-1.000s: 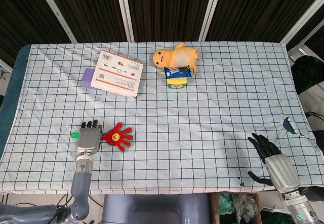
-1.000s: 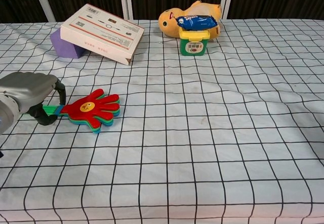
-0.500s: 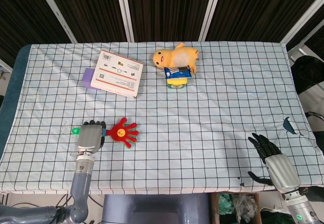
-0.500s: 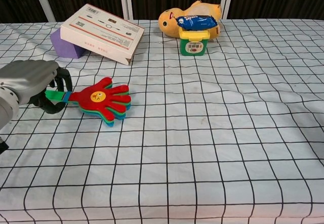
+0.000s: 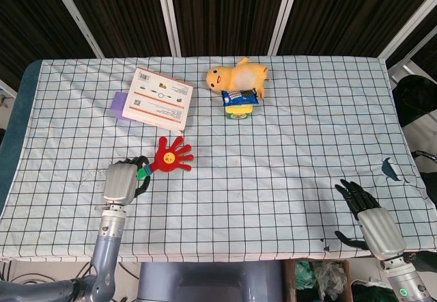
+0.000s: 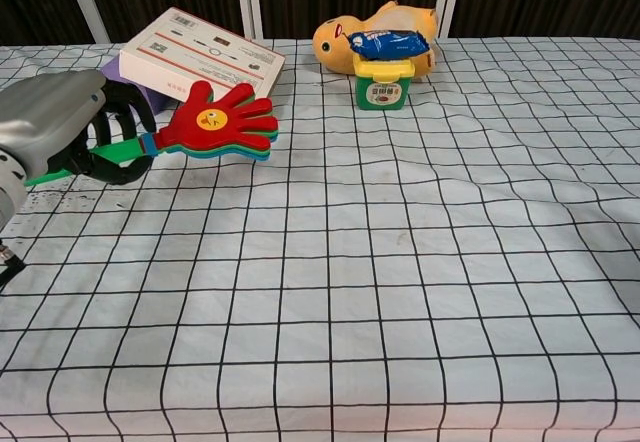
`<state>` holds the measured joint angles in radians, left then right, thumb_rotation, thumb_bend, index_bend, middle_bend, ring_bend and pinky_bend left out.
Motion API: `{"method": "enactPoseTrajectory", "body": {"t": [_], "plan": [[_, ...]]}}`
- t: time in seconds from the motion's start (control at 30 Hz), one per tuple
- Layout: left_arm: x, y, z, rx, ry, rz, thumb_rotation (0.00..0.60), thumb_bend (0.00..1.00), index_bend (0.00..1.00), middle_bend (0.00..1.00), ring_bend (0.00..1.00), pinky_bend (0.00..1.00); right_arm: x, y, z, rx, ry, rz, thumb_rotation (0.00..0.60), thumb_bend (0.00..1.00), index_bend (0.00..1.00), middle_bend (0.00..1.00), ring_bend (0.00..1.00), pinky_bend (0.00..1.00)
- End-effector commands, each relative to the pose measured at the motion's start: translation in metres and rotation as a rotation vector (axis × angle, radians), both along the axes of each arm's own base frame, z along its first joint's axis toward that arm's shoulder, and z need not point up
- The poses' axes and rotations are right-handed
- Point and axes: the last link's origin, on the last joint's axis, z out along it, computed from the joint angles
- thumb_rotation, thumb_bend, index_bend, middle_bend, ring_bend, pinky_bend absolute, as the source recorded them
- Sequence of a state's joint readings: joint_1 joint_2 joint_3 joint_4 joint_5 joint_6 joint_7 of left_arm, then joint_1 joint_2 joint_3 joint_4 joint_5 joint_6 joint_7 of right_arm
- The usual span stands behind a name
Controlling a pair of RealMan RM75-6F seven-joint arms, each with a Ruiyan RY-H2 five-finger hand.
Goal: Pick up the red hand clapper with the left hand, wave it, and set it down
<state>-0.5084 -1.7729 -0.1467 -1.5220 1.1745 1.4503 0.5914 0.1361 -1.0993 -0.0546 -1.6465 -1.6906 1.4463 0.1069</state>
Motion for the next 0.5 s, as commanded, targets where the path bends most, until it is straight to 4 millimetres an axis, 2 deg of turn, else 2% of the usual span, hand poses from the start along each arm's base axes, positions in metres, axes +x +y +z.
{"method": "enactPoseTrajectory", "body": {"t": [0.03,0.27,0.5], "plan": [[0.001,-0.002,0.0,0.001,-0.017,-0.025,0.6,0.5,0.66,0.68,0.58,0.68,0.0,0.0,0.0,-0.001,0.0,-0.001,0.6,0.16,0.0,0.0,0.0,0.15],[0.005,-0.008,0.006,0.011,-0.059,-0.09,0.6,0.5,0.69,0.71,0.62,0.72,0.0,0.0,0.0,-0.001,0.001,-0.002,0.6,0.16,0.0,0.0,0.0,0.15],[0.014,-0.016,0.02,0.042,-0.167,-0.17,0.6,0.5,0.72,0.75,0.66,0.77,-0.001,0.0,0.0,-0.002,0.003,-0.008,0.6,0.16,0.0,0.0,0.0,0.15]]}}
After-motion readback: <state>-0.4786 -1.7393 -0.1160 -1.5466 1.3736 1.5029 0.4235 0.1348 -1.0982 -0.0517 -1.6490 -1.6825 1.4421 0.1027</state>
